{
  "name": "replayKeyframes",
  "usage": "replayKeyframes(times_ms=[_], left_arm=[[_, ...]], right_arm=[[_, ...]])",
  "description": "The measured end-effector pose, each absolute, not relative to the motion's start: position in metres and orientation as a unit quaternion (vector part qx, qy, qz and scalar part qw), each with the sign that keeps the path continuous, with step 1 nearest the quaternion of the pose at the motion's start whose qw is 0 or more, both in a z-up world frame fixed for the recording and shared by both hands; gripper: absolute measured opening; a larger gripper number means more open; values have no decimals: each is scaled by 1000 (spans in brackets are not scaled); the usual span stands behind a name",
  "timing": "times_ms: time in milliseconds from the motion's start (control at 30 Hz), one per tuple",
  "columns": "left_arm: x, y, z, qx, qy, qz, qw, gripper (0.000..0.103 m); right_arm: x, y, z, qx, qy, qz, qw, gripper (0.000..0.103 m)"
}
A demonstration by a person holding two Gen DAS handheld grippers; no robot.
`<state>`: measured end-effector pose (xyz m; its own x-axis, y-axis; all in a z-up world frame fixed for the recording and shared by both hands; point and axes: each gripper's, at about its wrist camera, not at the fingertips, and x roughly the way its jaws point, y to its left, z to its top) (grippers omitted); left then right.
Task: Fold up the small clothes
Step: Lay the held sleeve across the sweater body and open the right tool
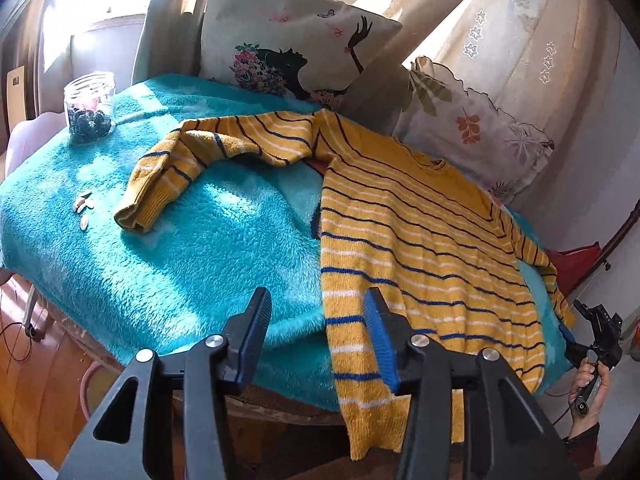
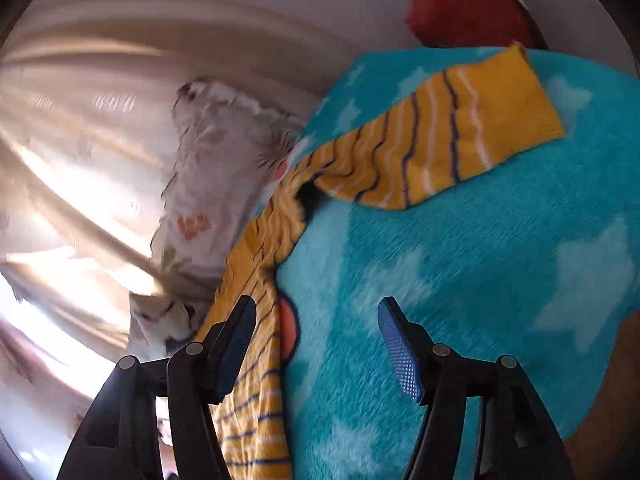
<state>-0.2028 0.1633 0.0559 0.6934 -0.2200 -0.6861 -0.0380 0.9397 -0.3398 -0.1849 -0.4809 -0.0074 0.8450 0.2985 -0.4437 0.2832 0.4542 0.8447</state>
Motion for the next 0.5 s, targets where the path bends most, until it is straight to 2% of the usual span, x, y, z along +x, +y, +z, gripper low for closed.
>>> replayKeyframes(times_ms=[67,167,367,433,467,500], left_arm=[[-191,159,56,-164,393,-53,903,46],[-175,148,57,-152,401,-59,902,47],[-145,127,59,-144,409,-77,898,47],[-138,125,58,-145,410,-78,897,47],[-135,125,58,-147,411,-78,896,47],[-133,126,59,-149,411,-76,896,47]], right_arm=[[-184,-501,-13,539,280,-36,794,66],[-181,-519,-7,510,295,-114,800,69],[-141,-551,-12,516,282,-135,798,67],[-131,-557,-16,510,290,-141,798,41],[-122,-559,-18,504,301,-140,798,12],[-116,-565,-18,496,307,-147,799,7]])
